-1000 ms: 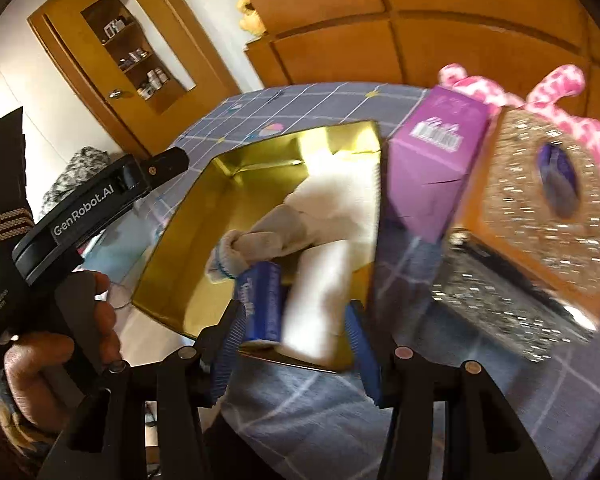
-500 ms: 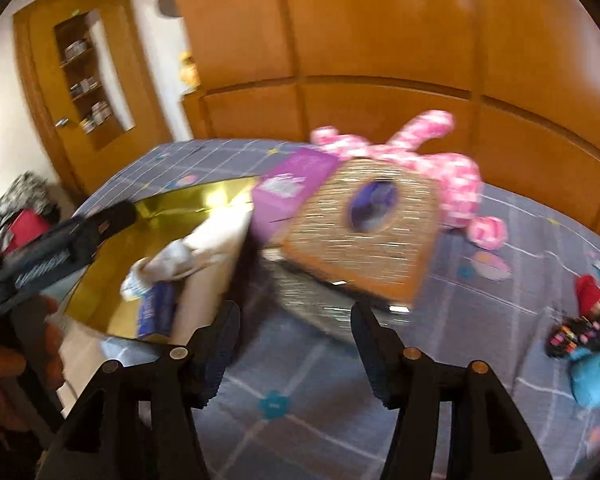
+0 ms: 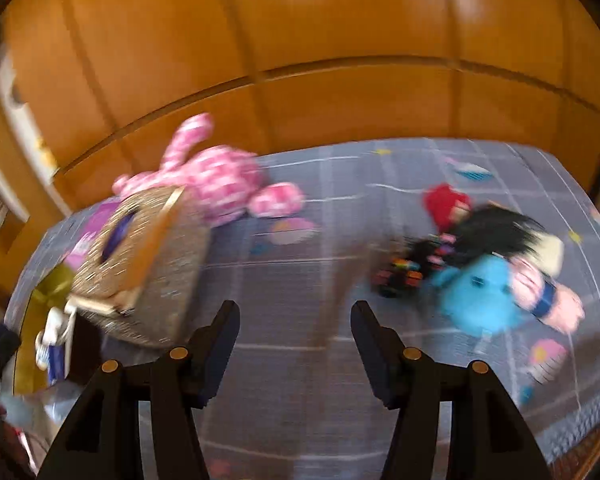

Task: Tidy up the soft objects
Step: 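Move both grippers toward the black-haired doll and the blue plush toy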

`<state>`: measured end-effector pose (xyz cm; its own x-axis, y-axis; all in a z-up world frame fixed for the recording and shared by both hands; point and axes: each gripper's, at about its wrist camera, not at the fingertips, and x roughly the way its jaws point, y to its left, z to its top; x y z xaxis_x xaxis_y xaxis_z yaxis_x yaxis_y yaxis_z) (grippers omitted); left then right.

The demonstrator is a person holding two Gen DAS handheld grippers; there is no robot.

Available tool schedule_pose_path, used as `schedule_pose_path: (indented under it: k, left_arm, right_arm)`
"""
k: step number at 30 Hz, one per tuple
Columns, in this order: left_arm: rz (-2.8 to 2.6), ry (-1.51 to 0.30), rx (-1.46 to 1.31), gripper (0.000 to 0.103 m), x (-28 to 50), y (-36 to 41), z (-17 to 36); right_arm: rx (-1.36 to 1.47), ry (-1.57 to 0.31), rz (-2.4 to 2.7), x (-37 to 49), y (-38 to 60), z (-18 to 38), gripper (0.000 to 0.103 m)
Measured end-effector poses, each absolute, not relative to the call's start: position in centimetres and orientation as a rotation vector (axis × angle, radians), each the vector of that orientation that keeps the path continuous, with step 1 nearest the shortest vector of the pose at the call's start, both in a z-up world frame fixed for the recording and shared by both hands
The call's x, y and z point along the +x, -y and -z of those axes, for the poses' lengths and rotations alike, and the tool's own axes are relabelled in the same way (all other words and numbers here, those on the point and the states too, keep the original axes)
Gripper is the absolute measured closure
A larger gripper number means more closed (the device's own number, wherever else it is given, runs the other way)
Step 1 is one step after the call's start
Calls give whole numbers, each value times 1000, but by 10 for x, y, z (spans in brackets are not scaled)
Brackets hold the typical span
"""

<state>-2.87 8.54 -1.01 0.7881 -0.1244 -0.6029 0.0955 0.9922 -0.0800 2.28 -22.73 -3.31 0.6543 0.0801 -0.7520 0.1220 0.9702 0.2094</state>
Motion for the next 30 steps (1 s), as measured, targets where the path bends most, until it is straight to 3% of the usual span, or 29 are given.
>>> schedule_pose_path:
  k: [13, 17, 23, 30]
  left_arm:
    - [417, -710, 107, 5, -7, 14, 9]
    - [485, -738, 171, 5, 11, 54, 20]
    - [569, -818, 216, 14, 40, 104, 47]
    - [609, -872, 243, 15, 63, 144, 69]
  right_arm:
    - [441, -725, 353, 1, 355, 13, 45]
    - [516, -720, 337, -6, 372, 23, 45]
    - [680, -654, 296, -17, 396, 28, 37]
    - [752, -624, 297, -21, 404, 32, 35]
